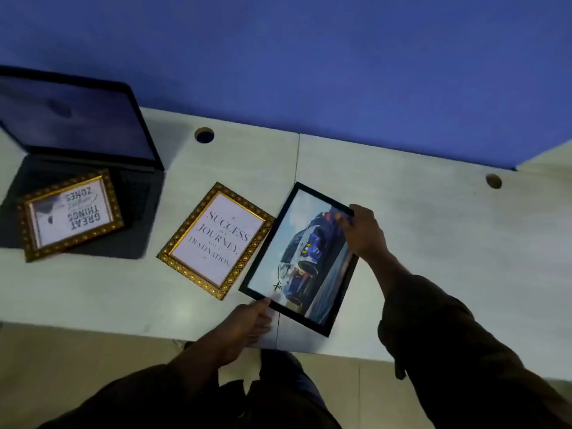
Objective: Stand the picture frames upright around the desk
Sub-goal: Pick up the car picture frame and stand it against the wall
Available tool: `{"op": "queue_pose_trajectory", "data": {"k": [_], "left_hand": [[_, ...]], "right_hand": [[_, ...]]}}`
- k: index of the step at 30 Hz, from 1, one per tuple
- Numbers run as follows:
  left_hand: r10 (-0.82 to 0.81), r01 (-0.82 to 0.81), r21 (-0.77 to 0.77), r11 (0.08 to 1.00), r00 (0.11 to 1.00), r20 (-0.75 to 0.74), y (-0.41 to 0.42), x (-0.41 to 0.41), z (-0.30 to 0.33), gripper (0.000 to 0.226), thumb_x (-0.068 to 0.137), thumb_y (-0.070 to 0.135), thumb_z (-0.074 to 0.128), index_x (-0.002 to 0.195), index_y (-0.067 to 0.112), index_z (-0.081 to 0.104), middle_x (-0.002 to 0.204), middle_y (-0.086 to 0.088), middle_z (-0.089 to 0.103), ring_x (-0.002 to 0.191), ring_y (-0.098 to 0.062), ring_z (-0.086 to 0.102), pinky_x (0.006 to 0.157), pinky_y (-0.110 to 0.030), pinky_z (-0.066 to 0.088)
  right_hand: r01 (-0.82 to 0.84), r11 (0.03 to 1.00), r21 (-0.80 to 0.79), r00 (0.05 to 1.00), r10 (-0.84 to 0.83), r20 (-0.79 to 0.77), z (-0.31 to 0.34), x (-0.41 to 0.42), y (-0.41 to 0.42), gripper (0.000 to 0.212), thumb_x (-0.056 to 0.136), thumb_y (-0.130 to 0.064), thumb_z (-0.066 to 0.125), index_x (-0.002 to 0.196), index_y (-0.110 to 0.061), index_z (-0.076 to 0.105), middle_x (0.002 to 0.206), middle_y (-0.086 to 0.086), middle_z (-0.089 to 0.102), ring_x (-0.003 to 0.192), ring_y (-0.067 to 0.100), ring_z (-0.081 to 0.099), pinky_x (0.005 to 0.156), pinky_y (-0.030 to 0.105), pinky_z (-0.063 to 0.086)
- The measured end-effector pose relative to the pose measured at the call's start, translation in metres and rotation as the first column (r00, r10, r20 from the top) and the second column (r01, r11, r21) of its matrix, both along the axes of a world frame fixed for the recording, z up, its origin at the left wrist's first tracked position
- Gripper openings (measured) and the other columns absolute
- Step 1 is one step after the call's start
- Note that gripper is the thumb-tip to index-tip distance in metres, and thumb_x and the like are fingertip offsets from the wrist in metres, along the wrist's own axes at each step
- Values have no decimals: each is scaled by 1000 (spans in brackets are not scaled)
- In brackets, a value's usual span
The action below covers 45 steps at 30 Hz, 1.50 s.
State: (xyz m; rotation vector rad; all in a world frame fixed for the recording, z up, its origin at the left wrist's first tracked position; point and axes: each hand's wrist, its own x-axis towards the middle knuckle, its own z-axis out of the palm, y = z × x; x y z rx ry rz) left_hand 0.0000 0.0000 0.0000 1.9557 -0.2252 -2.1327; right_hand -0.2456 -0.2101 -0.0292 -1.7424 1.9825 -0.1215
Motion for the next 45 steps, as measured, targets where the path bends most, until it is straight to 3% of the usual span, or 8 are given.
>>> {"op": "queue_pose_trajectory", "data": {"k": [8, 12, 16, 19, 24, 28, 35, 45], "left_hand": [[326, -325, 43, 945, 945, -28, -6, -41, 4, 34, 100, 44, 55, 109, 14, 70, 111, -10, 71, 110, -26, 62, 108, -40, 40], [466, -462, 69, 884, 884, -45, -8, -49, 7, 35, 98, 42, 59, 111, 11, 69, 111, -10, 70, 112, -26, 59, 91, -35, 42], [537, -534, 78, 842, 843, -37, -12, -63, 8, 25, 98, 39, 59, 102, 15, 67, 106, -6, 63, 91, -16, 55, 84, -34, 37], [583, -581, 44, 813, 811, -44, -21, -73, 13, 37, 98, 33, 59, 126, 9, 62, 127, -11, 64, 111, -24, 57, 95, -34, 35], [657, -658, -32, 752, 753, -44, -33, -65, 40, 26, 102, 22, 54, 122, 7, 59, 105, -12, 66, 80, -16, 55, 51, -27, 50], [698, -690, -133, 711, 716, 18, -38, -44, 44, 63, 96, 37, 63, 148, 9, 41, 121, -4, 57, 95, -20, 51, 63, -28, 35], [776, -742, -260, 618, 630, 46, -33, 19, 64, 65, 92, 43, 66, 148, 18, 44, 134, -6, 60, 89, -14, 57, 62, -26, 34], [857, -762, -461, 455, 515, -5, 51, 179, 136, 26, 102, 34, 53, 120, 15, 57, 90, 1, 64, 74, -11, 57, 44, -24, 48]], "right_hand": [[-186, 982, 45, 977, 190, -95, -6, 4, -31, 48, 90, -60, 51, 119, -23, 60, 117, 13, 68, 106, 38, 66, 89, 47, 56], [-184, 982, 40, 958, 188, -217, -7, -1, -41, 58, 94, -64, 45, 121, -15, 62, 114, 21, 62, 110, 43, 61, 92, 51, 51], [-64, 991, 116, 997, 68, -32, -7, -10, -55, 68, 95, -69, 36, 113, -8, 61, 115, 26, 64, 110, 45, 61, 93, 48, 47], [-3, 995, 98, 1000, 2, 15, 1, -10, -49, 65, 98, -68, 32, 106, -10, 58, 111, 23, 69, 106, 45, 63, 86, 45, 45], [87, 993, 75, 994, -91, 60, 14, 4, -34, 68, 95, -73, 25, 108, -16, 59, 114, 18, 69, 107, 43, 63, 93, 49, 48], [132, 991, 3, 986, -131, 107, 24, 23, -22, 62, 98, -68, 27, 110, -17, 59, 111, 17, 70, 104, 42, 64, 90, 49, 48], [133, 987, -89, 968, -110, 226, 64, 85, -7, 63, 100, -66, 27, 114, -14, 61, 111, 12, 71, 102, 34, 66, 87, 44, 48], [59, 986, -156, 919, 7, 393, 114, 244, 82, 58, 101, -63, 32, 119, -13, 56, 118, 13, 70, 107, 36, 65, 83, 40, 45]]}}
